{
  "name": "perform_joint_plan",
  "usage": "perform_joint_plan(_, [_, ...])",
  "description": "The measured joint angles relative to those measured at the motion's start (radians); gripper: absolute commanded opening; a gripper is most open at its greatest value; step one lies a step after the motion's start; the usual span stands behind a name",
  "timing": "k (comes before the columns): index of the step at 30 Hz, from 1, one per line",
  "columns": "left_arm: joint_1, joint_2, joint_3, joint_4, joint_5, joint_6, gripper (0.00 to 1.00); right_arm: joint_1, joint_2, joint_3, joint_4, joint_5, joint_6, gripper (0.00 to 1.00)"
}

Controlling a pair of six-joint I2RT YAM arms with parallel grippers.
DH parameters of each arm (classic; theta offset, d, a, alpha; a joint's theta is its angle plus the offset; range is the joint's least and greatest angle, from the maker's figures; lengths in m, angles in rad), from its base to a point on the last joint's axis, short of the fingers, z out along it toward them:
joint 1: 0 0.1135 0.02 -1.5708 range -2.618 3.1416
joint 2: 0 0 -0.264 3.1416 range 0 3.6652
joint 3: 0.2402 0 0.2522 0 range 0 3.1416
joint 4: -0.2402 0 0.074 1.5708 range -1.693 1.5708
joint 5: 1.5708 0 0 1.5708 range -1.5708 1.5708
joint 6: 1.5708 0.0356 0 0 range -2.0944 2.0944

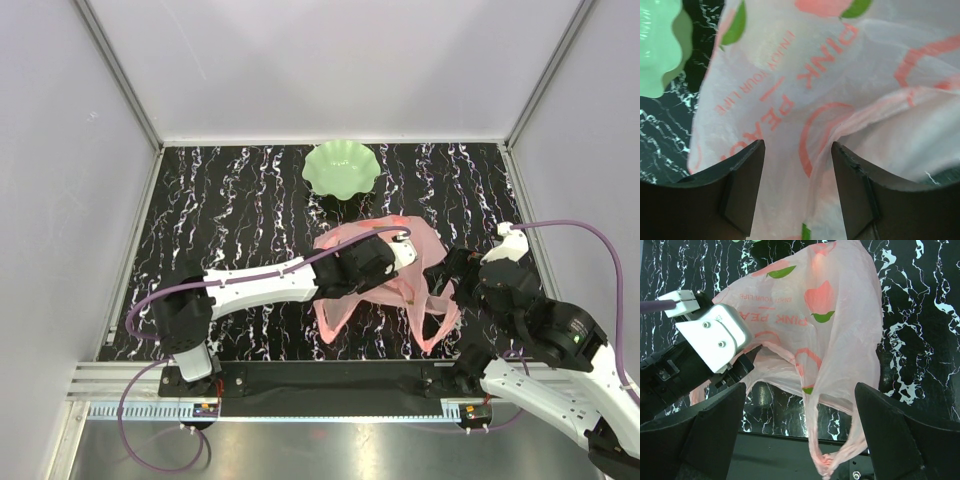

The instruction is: Untie the knot of the plastic bag and take out the fruit

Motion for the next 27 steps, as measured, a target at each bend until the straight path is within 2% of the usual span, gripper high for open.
perform_joint_plan(8, [0.000, 0.000, 0.000, 0.034, -0.026, 0.004, 0.64, 0.000, 0.000, -0.002, 0.000, -0.002, 0.000, 0.98])
perform_joint_plan(15, [-0.005, 0.000, -0.001, 0.020, 0.089, 0.016, 0.61, 0.000, 0.000, -0.002, 0.000, -0.002, 0.000, 0.98])
perform_joint_plan(19, [-0.019, 0.000, -0.002, -0.009, 0.161, 0.024, 0.44, 0.000, -0.002, -0.006, 0.000, -0.002, 0.000, 0.98])
perform_joint_plan(27, [-0.026, 0.006, -0.003, -0.042, 0.235, 0.034, 0.27, 0.000, -0.002, -0.008, 0.000, -0.002, 0.000, 0.98])
